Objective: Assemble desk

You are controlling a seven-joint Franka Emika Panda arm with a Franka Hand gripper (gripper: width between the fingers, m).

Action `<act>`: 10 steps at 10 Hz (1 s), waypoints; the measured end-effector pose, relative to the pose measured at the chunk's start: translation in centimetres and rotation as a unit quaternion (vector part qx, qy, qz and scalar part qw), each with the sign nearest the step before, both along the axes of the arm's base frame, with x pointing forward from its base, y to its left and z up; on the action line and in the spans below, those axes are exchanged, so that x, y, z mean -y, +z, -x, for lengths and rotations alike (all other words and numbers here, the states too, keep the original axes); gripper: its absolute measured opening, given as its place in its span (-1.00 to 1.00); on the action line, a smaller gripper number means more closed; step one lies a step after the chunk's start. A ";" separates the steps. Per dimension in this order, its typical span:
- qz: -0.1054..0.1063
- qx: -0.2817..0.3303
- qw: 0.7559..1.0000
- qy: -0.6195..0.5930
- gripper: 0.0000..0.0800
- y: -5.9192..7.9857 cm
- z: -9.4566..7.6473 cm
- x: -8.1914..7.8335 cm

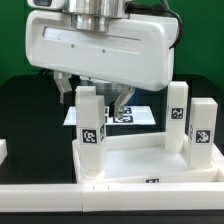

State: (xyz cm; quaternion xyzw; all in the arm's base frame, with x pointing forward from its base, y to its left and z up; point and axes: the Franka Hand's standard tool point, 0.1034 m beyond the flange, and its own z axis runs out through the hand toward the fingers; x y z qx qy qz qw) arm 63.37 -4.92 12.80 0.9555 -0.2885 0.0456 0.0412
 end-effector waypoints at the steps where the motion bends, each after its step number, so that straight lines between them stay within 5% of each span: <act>1: -0.002 0.002 1.000 -0.021 -0.07 0.0 0.0 0.0; 2: -0.004 0.006 0.998 -0.055 -0.07 0.0 0.0 0.0; 3: -0.007 0.010 0.996 -0.094 -0.28 0.0 0.0 -0.1; 6: -0.013 0.027 0.976 -0.217 -0.28 -0.2 -0.2 0.1; 10: -0.073 0.064 0.865 -0.493 -0.28 -0.4 0.3 0.6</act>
Offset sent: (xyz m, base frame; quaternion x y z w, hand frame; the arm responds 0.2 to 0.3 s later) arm 0.0000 0.0000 0.0000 0.0000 0.0000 0.1938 0.9810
